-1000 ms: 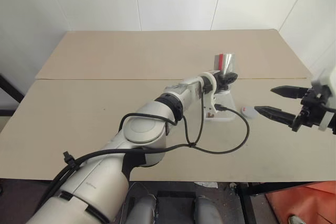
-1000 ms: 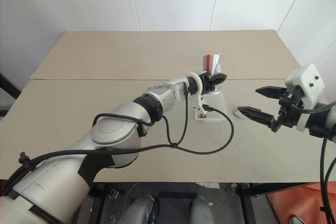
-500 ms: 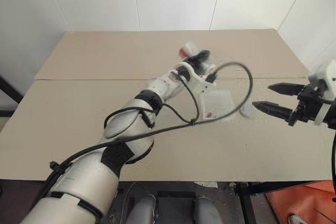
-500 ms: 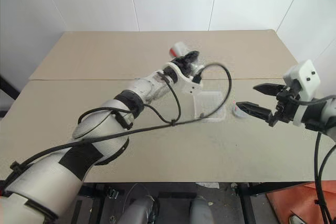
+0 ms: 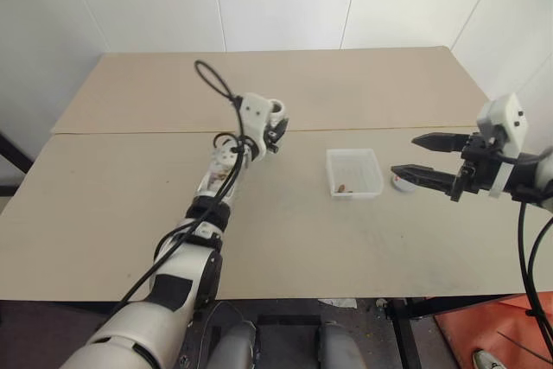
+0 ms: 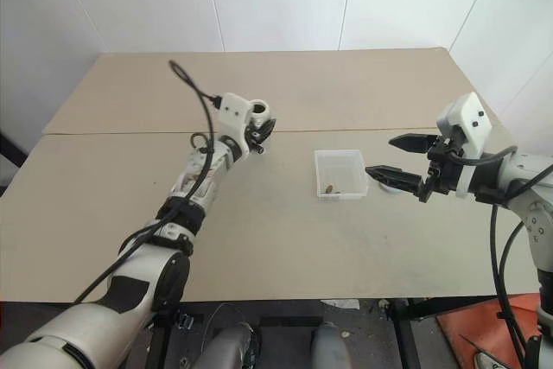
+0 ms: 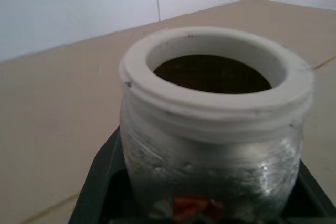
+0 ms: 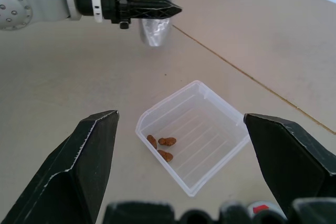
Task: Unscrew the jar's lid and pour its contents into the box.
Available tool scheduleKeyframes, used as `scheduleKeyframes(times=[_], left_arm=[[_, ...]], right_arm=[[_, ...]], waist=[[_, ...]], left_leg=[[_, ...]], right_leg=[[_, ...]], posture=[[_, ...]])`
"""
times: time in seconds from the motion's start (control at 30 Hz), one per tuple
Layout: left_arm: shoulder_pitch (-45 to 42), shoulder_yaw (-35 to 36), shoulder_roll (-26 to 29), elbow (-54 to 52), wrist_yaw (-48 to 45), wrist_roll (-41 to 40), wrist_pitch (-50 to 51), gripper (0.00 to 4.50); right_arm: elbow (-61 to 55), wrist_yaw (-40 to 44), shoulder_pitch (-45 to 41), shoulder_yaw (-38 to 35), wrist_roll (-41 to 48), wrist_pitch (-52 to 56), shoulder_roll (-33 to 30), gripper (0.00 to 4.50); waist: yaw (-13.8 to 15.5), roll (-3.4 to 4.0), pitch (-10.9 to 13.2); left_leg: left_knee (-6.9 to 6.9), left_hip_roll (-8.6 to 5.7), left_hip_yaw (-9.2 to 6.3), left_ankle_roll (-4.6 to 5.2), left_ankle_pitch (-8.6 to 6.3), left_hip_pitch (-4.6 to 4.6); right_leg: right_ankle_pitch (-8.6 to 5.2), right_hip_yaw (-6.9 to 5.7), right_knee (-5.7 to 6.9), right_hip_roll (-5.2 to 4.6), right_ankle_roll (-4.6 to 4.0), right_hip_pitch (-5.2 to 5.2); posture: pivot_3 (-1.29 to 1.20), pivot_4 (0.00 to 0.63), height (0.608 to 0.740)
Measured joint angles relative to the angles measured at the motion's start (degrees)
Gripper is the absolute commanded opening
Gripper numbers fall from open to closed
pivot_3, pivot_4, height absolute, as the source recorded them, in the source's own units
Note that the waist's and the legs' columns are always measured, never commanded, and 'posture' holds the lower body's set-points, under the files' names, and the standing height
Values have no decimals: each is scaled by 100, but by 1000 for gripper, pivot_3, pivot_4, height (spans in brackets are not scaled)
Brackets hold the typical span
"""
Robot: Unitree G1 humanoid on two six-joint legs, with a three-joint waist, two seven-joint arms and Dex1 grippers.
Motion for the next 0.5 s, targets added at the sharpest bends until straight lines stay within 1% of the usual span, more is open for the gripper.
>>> scheduleKeyframes(times=[0.07, 0.2, 0.4, 0.43, 0.5], left_arm=[[386, 9, 16, -389, 58, -46, 49, 1958], [924, -26, -82, -755, 140, -65, 70, 1958], [1094, -186, -172, -916, 342, 63, -78, 1958], [1113, -217, -173, -921, 386, 97, -112, 2672], [1164, -250, -172, -916, 443, 142, -100, 3196]], right_arm=[[-4, 21, 1, 41, 2, -5, 33, 4442], [-16, 40, 7, 82, 5, -5, 52, 4442], [-111, 63, 7, 90, 21, -1, 51, 4442], [-112, 65, 7, 90, 21, 2, 51, 4500], [-114, 68, 7, 90, 23, 7, 50, 4500]], waist=[[1, 1, -1], [13, 2, -1], [60, 2, -3], [62, 2, -4], [61, 3, -5]], left_leg=[[-1, 0, 1, 0, 0, 11], [-1, 0, 1, 0, 0, 16], [-2, -1, 4, 1, -1, 22], [-3, -1, 4, 1, -1, 25], [-5, 0, 5, 1, -1, 29]], right_leg=[[0, 2, -1, 0, 0, 6], [0, 3, -3, 0, 0, 12], [0, 4, -6, 0, -1, 17], [0, 5, -6, 0, -1, 19], [0, 6, -6, 0, -1, 20]], posture=[[0, 150, 740], [0, 150, 740], [0, 150, 740], [0, 150, 740], [0, 150, 740]])
